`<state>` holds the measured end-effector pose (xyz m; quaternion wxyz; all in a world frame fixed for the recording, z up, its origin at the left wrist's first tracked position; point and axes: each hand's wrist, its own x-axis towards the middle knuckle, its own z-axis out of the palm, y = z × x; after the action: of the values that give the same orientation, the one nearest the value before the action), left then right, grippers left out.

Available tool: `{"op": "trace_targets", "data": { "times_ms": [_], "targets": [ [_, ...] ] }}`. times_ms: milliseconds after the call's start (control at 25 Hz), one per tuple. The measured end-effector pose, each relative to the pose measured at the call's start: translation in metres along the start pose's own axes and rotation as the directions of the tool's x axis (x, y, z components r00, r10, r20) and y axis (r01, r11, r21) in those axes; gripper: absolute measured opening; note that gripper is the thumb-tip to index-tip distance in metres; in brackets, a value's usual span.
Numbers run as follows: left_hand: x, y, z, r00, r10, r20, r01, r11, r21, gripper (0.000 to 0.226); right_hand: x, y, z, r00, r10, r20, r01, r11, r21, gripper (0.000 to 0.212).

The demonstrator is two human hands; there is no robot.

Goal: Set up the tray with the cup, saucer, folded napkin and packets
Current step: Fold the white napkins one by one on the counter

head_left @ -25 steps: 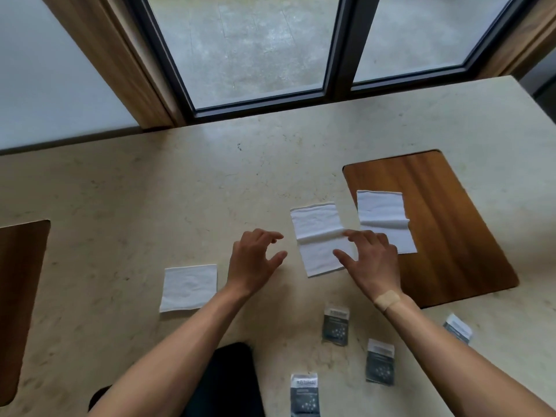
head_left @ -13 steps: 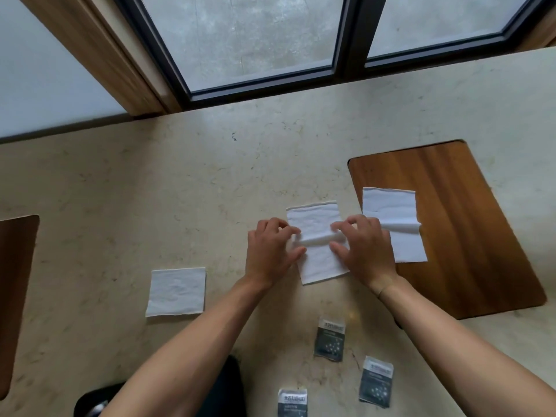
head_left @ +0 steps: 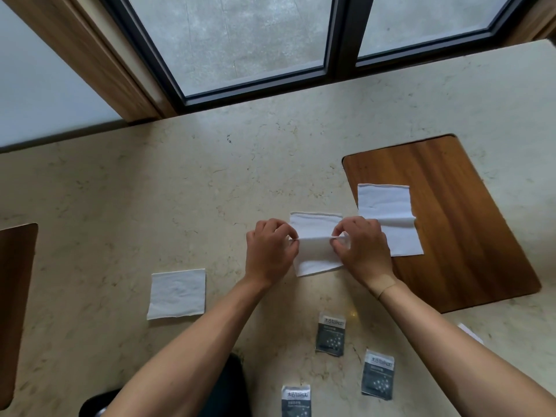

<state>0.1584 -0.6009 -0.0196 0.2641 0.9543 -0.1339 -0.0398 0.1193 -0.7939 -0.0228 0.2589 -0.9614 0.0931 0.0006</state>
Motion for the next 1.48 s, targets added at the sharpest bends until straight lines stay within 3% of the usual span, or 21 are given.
{"op": "trace_targets", "data": {
  "times_ms": [160, 320, 760, 1120, 1480],
  "targets": [
    [-0.011, 0.002, -0.021, 1.000, -0.024, -0.005, 0.023, 0.985, -0.172, 0.007, -0.012, -0.006, -0.004, 0.987, 0.107, 0.124, -0.132, 0.966, 0.222, 0.017],
    [-0.026, -0.005, -0.049, 0.995, -0.089, 0.040, 0.097, 0.952, -0.291, 0.006, -0.031, -0.026, -0.005, 0.972, 0.114, 0.206, -0.171, 0.942, 0.288, 0.030],
    [-0.081, -0.079, -0.118, 0.916, -0.322, 0.238, 0.398, 0.793, -0.460, 0.022, -0.056, -0.120, 0.011, 0.962, 0.096, 0.257, -0.221, 0.827, 0.517, 0.013],
    [-0.118, -0.147, -0.154, 0.880, -0.420, 0.222, 0.475, 0.761, -0.441, 0.003, -0.063, -0.192, 0.046, 0.947, 0.071, 0.313, -0.239, 0.809, 0.537, 0.008],
    [-0.130, -0.197, -0.164, 0.869, -0.432, 0.243, 0.491, 0.818, -0.301, 0.003, -0.071, -0.224, 0.089, 0.907, 0.083, 0.413, -0.256, 0.887, 0.384, 0.018]
  ]
}}
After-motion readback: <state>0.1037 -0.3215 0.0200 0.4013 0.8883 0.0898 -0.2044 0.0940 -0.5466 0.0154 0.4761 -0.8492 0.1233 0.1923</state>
